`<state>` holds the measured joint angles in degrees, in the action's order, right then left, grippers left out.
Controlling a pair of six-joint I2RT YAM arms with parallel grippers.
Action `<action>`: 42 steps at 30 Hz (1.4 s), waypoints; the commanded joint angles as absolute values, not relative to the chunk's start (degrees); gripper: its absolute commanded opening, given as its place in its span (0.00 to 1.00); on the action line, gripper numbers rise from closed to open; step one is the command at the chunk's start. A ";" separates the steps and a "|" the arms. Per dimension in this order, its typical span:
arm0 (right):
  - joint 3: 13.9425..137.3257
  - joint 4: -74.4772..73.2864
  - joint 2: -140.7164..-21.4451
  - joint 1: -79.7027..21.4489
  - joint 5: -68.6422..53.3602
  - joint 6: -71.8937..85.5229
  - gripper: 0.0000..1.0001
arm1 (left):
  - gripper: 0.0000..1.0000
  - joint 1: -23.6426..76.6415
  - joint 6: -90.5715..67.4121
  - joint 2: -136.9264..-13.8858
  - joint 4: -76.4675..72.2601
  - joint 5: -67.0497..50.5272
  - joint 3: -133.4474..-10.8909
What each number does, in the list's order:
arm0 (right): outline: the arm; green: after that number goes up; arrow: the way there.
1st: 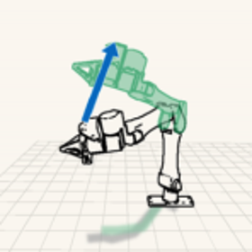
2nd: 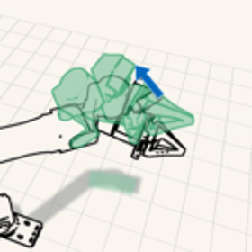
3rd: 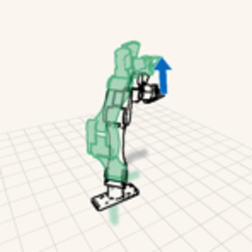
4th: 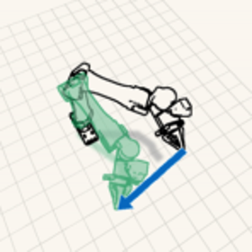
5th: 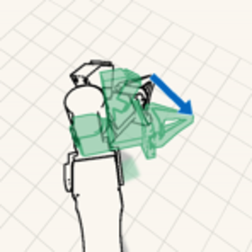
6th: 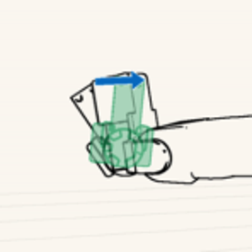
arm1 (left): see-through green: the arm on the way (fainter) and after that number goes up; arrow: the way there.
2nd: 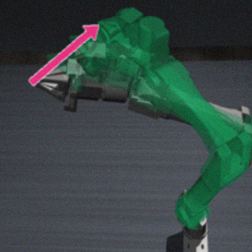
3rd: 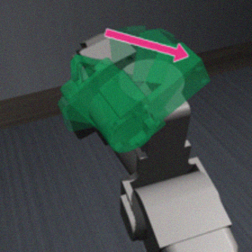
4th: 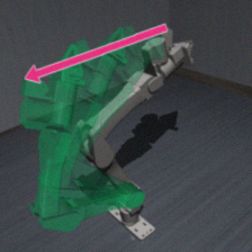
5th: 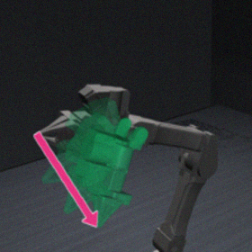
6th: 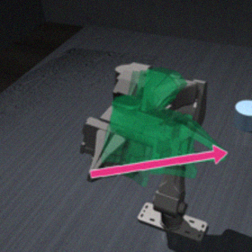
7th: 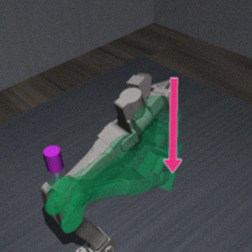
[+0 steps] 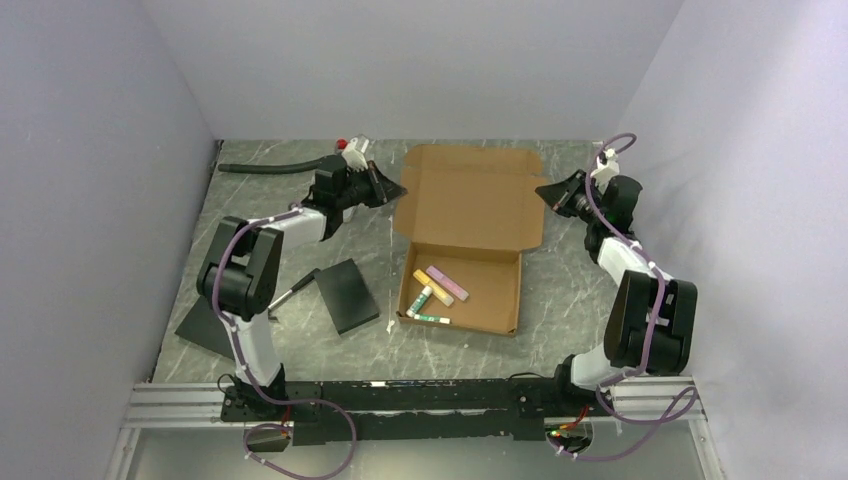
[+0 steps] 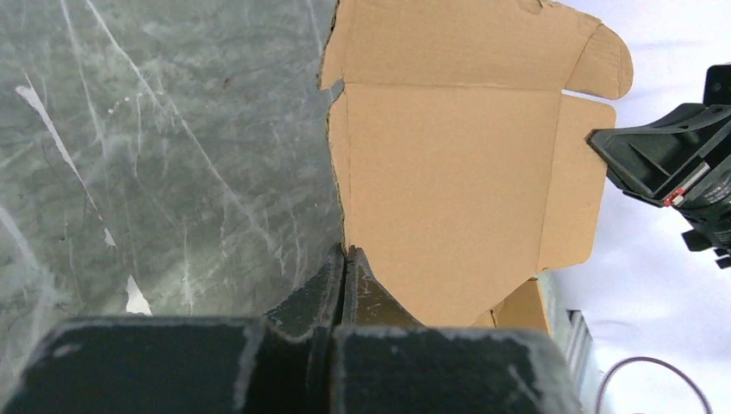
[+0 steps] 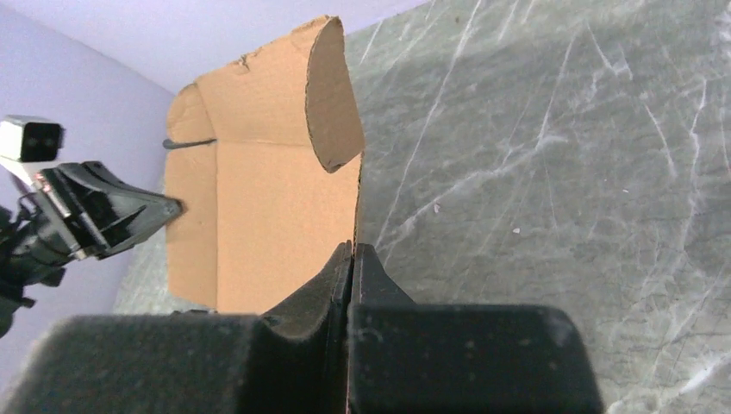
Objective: Fold the paper box
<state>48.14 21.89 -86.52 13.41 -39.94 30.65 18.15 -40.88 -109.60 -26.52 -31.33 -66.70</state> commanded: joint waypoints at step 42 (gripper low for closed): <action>29.17 31.74 -59.09 -1.51 -23.68 3.84 0.07 | 0.00 45.54 -3.60 -94.31 -76.37 16.08 -33.50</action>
